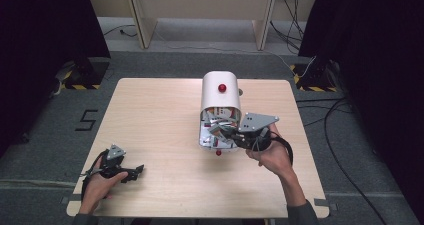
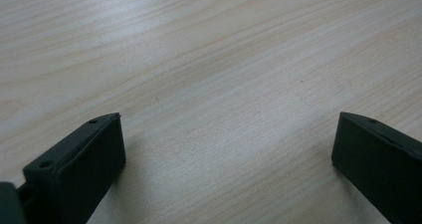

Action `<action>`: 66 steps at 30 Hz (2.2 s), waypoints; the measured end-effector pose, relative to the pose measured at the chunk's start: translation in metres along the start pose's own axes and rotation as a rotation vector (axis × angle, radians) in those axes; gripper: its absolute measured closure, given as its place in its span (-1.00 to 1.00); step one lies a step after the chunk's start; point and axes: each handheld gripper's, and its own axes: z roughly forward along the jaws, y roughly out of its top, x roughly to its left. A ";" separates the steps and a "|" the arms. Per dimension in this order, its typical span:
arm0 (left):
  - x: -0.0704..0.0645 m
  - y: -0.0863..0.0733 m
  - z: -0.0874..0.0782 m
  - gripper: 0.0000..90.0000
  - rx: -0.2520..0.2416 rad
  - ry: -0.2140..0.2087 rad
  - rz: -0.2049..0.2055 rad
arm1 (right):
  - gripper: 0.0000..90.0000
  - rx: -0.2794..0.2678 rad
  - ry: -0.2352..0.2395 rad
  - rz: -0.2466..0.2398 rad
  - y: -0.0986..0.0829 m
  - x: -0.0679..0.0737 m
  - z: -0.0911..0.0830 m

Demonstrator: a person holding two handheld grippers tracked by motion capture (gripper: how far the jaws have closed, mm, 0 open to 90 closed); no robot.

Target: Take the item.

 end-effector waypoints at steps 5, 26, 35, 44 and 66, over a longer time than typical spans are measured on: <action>0.000 0.000 0.000 -1.00 0.000 0.000 0.000 | 0.98 -0.022 -0.027 0.018 0.002 -0.001 -0.005; 0.000 0.000 0.000 -1.00 0.000 0.000 0.000 | 0.98 -0.100 -0.115 0.067 -0.001 -0.015 -0.043; 0.000 0.000 0.000 -1.00 0.001 0.000 0.001 | 0.98 -0.120 -0.179 0.094 -0.011 -0.025 -0.068; 0.000 0.000 0.000 -1.00 0.003 0.000 0.003 | 0.98 -0.105 -0.232 0.141 -0.039 -0.032 -0.078; 0.000 0.000 0.000 -1.00 0.002 0.000 0.002 | 0.98 -0.140 -0.313 0.191 -0.069 -0.027 -0.081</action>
